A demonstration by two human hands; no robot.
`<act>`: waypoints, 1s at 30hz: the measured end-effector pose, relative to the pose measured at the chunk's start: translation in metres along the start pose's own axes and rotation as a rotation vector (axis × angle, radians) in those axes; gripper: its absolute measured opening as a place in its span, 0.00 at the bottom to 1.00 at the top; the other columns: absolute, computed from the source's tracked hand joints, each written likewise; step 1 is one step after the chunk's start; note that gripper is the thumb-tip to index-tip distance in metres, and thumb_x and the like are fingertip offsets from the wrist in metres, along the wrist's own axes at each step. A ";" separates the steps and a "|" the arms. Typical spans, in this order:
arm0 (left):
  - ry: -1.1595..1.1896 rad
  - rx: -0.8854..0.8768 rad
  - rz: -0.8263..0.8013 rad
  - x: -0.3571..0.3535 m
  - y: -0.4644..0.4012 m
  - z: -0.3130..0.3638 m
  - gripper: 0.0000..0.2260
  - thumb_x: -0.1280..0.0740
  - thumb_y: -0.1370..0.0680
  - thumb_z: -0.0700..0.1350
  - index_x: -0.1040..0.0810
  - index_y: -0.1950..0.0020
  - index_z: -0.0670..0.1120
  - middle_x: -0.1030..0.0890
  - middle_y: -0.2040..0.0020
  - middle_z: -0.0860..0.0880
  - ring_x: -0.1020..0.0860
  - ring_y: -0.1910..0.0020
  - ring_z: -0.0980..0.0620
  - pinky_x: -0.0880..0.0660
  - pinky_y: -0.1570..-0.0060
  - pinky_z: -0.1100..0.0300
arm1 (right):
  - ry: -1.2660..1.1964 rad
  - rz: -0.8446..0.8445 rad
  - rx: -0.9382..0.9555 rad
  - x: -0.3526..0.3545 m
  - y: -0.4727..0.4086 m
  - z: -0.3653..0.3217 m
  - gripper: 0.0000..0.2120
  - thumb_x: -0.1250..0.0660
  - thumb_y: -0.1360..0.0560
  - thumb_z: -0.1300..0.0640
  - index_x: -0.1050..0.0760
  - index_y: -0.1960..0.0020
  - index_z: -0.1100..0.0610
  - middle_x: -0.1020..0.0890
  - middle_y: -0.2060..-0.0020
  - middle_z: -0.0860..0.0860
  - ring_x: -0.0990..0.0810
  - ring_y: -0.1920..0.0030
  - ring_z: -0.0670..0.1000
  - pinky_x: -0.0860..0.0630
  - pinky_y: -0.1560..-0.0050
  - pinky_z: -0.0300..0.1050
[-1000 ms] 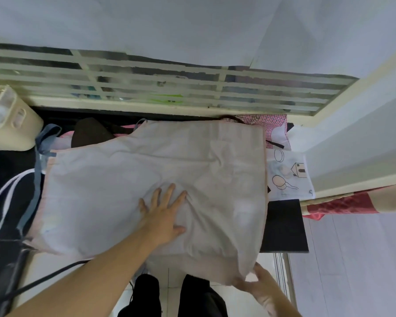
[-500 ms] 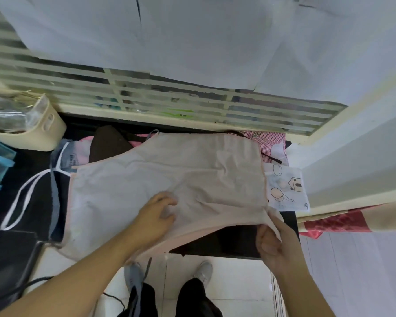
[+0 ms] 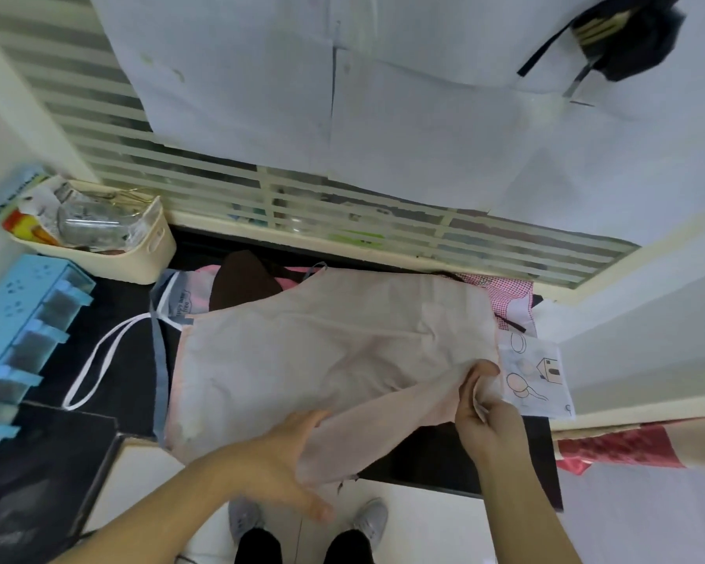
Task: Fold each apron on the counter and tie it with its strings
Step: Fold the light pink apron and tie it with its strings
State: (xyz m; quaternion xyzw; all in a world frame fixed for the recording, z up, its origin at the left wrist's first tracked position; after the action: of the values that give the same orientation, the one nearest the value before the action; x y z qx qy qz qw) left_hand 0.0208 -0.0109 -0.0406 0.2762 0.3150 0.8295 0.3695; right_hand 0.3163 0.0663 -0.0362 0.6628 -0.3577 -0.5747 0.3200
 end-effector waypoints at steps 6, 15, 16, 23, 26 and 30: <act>-0.224 0.004 0.498 -0.029 -0.019 0.033 0.56 0.34 0.35 0.78 0.53 0.18 0.54 0.42 0.22 0.55 0.37 0.22 0.50 0.36 0.24 0.50 | 0.051 -0.228 -0.082 -0.032 0.038 0.041 0.18 0.42 0.17 0.69 0.29 0.28 0.67 0.18 0.38 0.64 0.13 0.45 0.61 0.14 0.57 0.50; -0.073 0.026 0.816 0.016 -0.040 0.068 0.07 0.29 0.20 0.50 0.25 0.45 0.53 0.20 0.50 0.55 0.18 0.54 0.54 0.17 0.54 0.58 | 0.319 -0.258 0.138 -0.044 0.107 0.048 0.14 0.31 0.21 0.56 0.20 0.37 0.59 0.13 0.54 0.53 0.18 0.65 0.42 0.21 0.68 0.31; -0.116 0.040 0.810 0.021 -0.035 0.055 0.07 0.28 0.21 0.49 0.25 0.47 0.54 0.20 0.52 0.56 0.18 0.55 0.55 0.17 0.56 0.58 | 0.320 -0.240 0.186 -0.043 0.108 0.034 0.12 0.31 0.20 0.55 0.20 0.39 0.58 0.15 0.60 0.50 0.24 0.71 0.40 0.27 0.72 0.28; -0.224 0.331 0.694 0.084 0.027 -0.036 0.05 0.33 0.18 0.48 0.23 0.54 0.52 0.21 0.58 0.54 0.22 0.58 0.56 0.25 0.56 0.61 | 0.312 -0.149 0.269 -0.015 0.101 -0.057 0.20 0.19 0.33 0.63 0.24 0.48 0.53 0.26 0.71 0.47 0.39 0.80 0.43 0.41 0.81 0.34; -0.137 0.289 0.612 0.110 0.048 -0.054 0.09 0.34 0.19 0.41 0.21 0.60 0.49 0.19 0.60 0.50 0.20 0.61 0.54 0.26 0.61 0.60 | 0.412 -0.172 0.223 -0.003 0.098 -0.064 0.40 0.14 0.60 0.71 0.28 0.54 0.55 0.34 0.73 0.46 0.40 0.79 0.43 0.45 0.84 0.36; 0.430 0.261 0.489 0.101 0.040 -0.060 0.15 0.42 0.18 0.34 0.24 0.63 0.39 0.17 0.66 0.42 0.20 0.73 0.45 0.22 0.67 0.54 | 0.640 0.089 0.323 0.007 0.093 -0.061 0.10 0.34 0.23 0.72 0.28 0.49 0.58 0.29 0.67 0.50 0.36 0.76 0.43 0.41 0.81 0.31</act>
State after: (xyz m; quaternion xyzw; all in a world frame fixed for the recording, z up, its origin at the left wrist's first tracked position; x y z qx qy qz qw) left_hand -0.0965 0.0282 -0.0278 0.2072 0.4134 0.8854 0.0468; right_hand 0.3677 0.0108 0.0458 0.8349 -0.3542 -0.2598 0.3316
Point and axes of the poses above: each hand's wrist, its own y-axis away from the middle knuckle, its own x-axis out of the back of the hand, z = x × y, the point moved 4 cm from there along -y, towards the middle knuckle
